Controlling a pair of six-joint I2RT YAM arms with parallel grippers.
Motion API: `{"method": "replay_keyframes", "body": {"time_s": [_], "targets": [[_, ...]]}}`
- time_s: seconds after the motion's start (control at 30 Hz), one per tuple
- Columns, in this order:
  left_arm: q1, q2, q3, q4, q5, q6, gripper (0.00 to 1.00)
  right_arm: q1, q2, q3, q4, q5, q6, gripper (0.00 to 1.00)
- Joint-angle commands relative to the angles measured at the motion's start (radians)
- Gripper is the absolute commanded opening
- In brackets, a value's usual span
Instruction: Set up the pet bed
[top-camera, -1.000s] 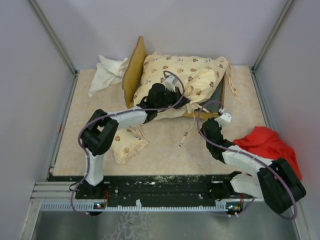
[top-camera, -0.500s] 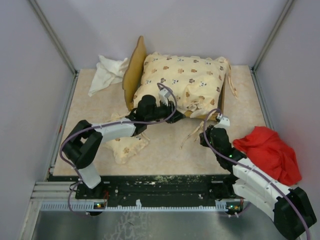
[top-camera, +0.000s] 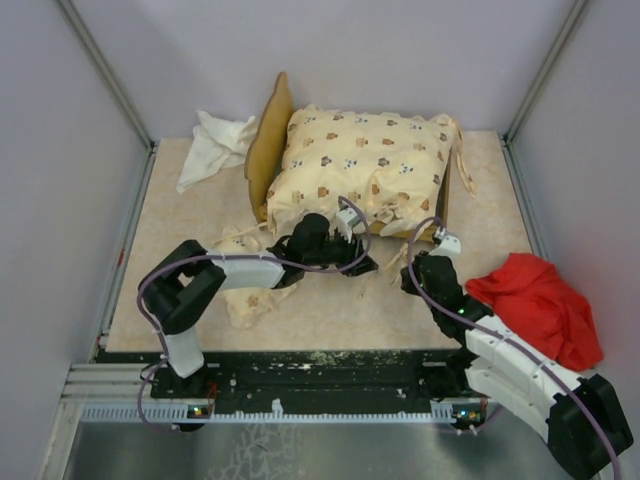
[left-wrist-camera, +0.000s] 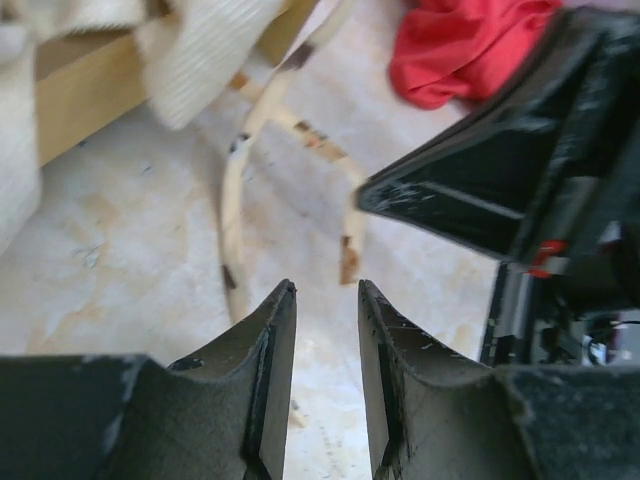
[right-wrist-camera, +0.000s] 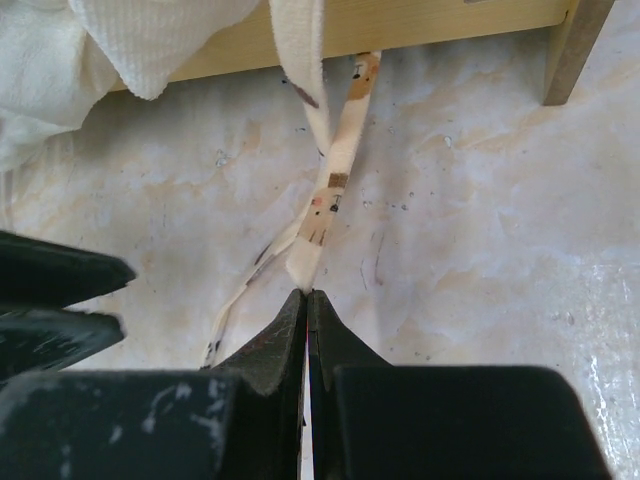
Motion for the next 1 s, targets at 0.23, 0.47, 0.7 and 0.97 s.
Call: {"method": "replay_keyframes", "body": {"time_s": [0.23, 0.47, 0.7, 0.97], "targets": [[-0.015, 0.032, -0.052, 0.167, 0.113, 0.025, 0.35, 0.001, -0.026, 0.057, 0.078, -0.024, 0.112, 0.00], [-0.022, 0.081, 0.020, 0.176, 0.151, 0.097, 0.41, 0.001, -0.019, 0.077, 0.098, -0.035, 0.194, 0.00], [-0.029, 0.127, 0.063, 0.218, 0.170, 0.089, 0.43, 0.001, -0.005, 0.092, 0.104, -0.022, 0.226, 0.00], [-0.039, 0.165, 0.108, 0.176, 0.116, 0.113, 0.38, 0.001, -0.001, 0.092, 0.108, -0.024, 0.255, 0.00]]}}
